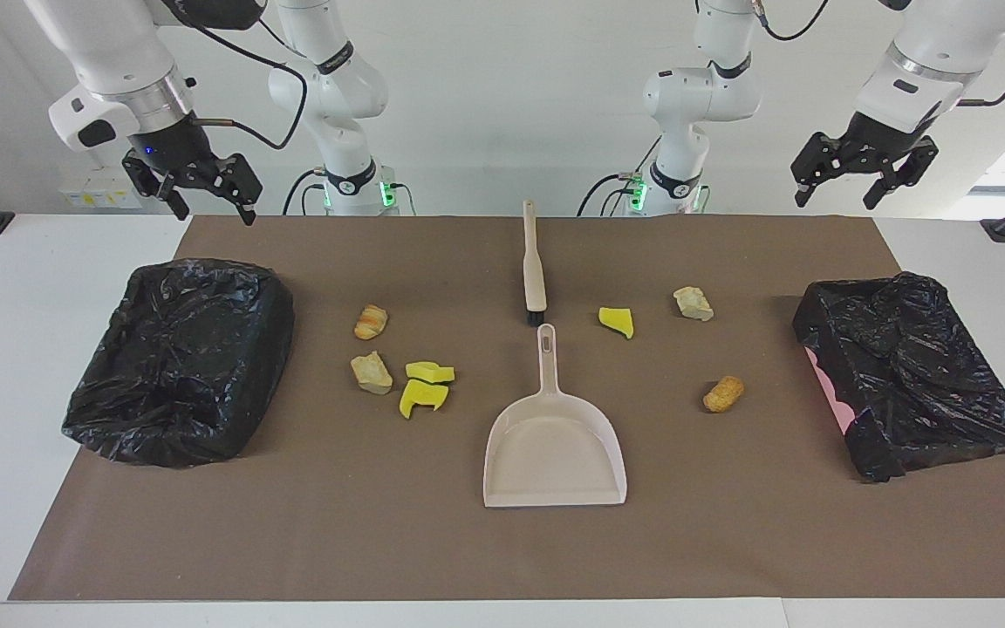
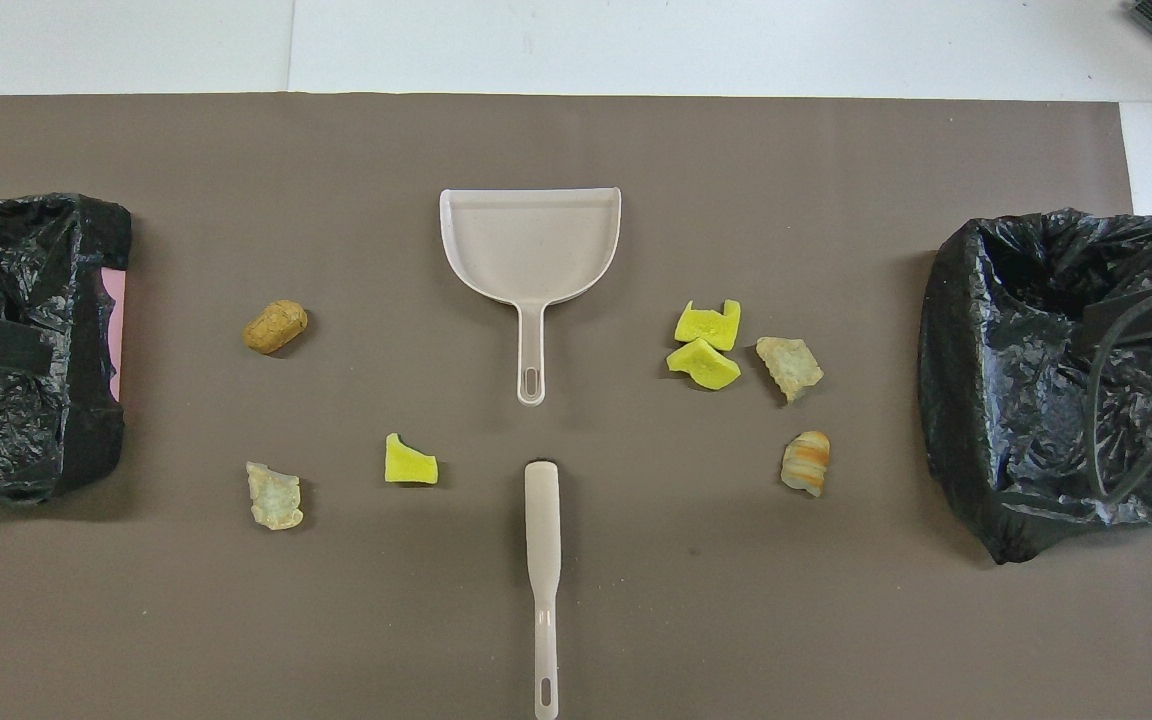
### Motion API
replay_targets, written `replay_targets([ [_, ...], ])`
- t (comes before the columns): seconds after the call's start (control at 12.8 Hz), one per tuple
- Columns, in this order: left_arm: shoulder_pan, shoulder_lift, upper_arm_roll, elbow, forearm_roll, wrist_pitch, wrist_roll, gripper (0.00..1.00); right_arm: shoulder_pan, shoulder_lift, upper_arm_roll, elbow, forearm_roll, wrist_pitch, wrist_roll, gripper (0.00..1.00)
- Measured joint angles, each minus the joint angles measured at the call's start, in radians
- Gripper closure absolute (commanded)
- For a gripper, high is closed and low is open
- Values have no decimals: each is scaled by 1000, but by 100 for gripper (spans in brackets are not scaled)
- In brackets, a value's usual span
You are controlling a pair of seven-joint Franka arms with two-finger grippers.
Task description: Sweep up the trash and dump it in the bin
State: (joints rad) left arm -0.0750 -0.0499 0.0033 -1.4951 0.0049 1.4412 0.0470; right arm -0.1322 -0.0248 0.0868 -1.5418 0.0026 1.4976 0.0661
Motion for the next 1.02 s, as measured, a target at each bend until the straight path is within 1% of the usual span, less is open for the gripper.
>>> replay_targets([
  [1.02, 0, 0, 0, 0, 0, 0, 0, 0, 6, -11, -5, -17, -4, 0, -23, 0],
])
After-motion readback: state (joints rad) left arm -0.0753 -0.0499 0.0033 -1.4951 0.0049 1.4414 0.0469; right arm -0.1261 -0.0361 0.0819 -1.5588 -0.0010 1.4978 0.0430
